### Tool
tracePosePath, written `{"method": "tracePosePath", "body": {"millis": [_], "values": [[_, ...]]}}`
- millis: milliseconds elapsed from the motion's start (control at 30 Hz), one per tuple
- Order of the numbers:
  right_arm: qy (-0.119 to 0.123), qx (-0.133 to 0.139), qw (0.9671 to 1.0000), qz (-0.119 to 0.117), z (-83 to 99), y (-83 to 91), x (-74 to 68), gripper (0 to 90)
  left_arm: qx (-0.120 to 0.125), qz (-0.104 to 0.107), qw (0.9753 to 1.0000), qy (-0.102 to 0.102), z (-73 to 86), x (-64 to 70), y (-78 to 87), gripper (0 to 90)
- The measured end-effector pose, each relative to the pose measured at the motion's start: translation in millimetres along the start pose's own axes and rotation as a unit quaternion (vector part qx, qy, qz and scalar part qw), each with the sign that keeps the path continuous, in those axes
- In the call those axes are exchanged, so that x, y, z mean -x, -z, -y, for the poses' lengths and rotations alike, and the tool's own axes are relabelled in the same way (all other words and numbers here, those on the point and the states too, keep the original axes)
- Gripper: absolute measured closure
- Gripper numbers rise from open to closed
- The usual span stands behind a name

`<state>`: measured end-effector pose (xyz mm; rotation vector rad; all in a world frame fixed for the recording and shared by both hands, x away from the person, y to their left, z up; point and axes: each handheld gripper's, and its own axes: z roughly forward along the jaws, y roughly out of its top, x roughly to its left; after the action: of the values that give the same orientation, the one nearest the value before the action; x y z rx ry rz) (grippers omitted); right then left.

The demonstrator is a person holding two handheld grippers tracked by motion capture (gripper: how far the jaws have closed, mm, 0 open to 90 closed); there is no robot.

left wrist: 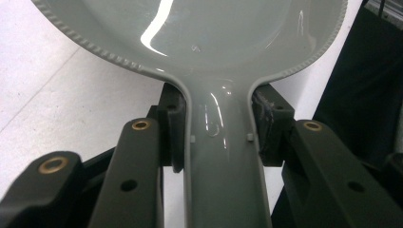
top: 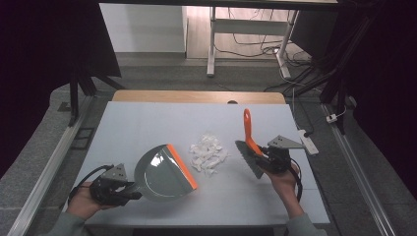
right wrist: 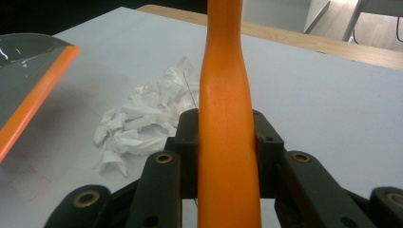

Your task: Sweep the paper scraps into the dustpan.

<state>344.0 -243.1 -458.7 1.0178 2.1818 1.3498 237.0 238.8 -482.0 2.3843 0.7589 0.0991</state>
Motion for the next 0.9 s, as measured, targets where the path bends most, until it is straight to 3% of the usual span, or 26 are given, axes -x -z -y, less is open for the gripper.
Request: {"method": "tracePosePath", "body": {"millis": [567,700,900], "values": [[-0.001,-0.014,0.9999,0.006,-18.1,-27.9,7.7,70.3,-0.023,0.011,0.9994,0.024,3.0,-9.9,-14.0,61.5],[-0.009,-0.022,0.9997,0.003,-23.7,-45.3,10.9,70.3,-0.028,0.016,0.9992,0.024,2.3,-11.4,-17.7,61.5],[-0.003,-0.044,0.999,0.008,-31.1,-66.3,9.8,70.3,-0.036,0.025,0.9989,0.018,-0.6,-15.4,-24.2,61.5]]}}
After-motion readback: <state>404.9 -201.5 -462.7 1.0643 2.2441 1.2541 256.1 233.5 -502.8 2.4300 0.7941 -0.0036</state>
